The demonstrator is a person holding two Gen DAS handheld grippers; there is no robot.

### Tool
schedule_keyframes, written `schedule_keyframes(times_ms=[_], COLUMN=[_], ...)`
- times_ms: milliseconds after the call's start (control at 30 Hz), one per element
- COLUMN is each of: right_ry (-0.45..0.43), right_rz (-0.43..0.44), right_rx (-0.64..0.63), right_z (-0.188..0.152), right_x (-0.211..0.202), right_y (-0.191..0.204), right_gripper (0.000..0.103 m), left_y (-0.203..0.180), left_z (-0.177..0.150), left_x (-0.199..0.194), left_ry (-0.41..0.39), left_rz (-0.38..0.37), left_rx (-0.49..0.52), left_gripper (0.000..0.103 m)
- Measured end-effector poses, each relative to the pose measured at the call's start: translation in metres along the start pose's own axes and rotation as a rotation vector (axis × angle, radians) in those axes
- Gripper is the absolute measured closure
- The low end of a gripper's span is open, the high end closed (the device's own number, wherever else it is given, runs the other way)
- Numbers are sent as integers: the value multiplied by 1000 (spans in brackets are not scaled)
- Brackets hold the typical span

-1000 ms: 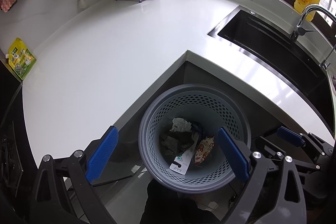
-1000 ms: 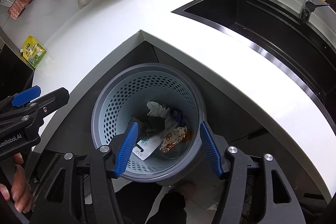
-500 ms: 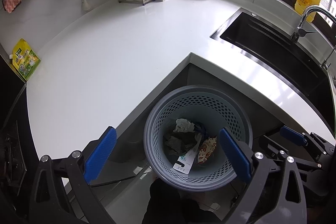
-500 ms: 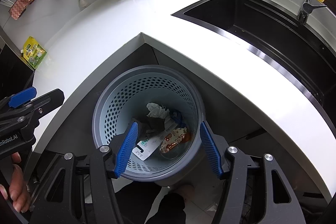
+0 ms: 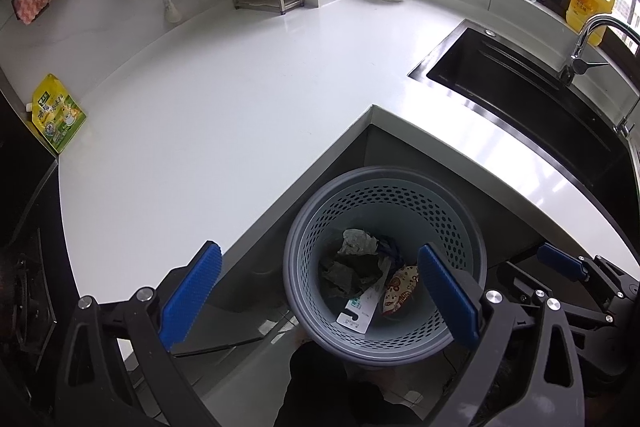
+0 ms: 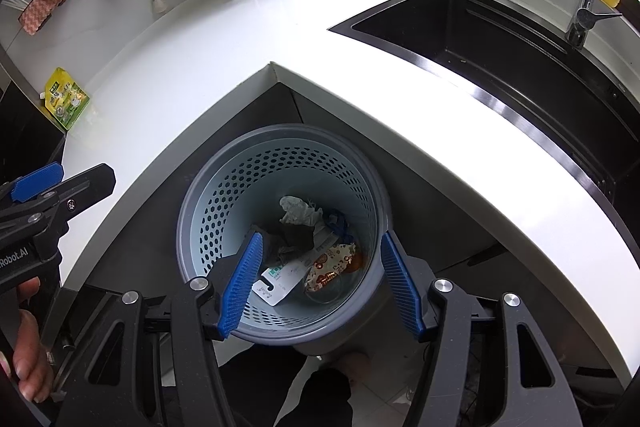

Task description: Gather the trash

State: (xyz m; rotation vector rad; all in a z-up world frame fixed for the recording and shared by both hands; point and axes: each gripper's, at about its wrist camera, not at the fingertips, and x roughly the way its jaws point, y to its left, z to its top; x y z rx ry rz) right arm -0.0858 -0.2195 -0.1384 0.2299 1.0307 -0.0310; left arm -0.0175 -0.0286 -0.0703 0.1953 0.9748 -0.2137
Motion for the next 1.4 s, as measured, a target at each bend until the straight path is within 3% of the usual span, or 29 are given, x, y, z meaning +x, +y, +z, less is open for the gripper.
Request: schedule_keyframes(times_ms=[1400], right_ry=[-3], right_rz=[-3], right_rx=[-5], right_z=[1], right_x=[0], right_y=[2], right_gripper=[44], left_y=[3], left_z=[-2], left_x=[-2], left_ry=[-4], left_rz=[18], left_rx=[3], left_gripper=[6])
